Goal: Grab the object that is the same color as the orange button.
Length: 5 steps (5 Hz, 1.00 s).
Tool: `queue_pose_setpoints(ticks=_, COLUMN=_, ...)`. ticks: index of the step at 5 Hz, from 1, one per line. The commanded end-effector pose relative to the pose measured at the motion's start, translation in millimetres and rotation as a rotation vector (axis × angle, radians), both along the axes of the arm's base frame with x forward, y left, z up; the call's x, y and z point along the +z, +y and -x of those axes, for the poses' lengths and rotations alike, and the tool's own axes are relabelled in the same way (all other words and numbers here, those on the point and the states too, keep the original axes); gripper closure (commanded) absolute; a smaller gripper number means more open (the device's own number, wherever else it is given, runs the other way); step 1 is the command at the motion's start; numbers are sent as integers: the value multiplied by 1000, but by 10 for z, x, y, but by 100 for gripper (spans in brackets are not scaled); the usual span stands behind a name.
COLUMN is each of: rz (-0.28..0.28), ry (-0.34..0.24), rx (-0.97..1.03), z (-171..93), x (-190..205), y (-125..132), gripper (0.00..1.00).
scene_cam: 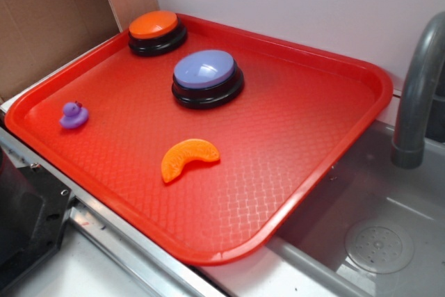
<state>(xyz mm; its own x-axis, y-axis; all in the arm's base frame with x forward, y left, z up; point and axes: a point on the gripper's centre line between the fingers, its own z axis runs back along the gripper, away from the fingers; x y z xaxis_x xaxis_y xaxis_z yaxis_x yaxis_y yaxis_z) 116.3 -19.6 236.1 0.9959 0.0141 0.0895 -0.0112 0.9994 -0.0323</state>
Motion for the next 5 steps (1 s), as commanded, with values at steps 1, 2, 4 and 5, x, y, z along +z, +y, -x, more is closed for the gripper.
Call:
queue_pose_setpoints(ticks=1, rz=0, ry=0, rx=0, z=0, x=0, y=0, gripper=0)
queue_pose_setpoints(ticks=2, rz=-13, ry=-12, rx=-185, z=-268, x=-127, y=-95, gripper=0)
queue_pose_setpoints(ticks=4, rz=-84, ry=0, rx=-504, z=-856, x=-634, y=-392, gripper=0)
queue_pose_setpoints(ticks=5, rz=-76, ry=-14, rx=-606, z=-1046, x=-921, y=-503, gripper=0)
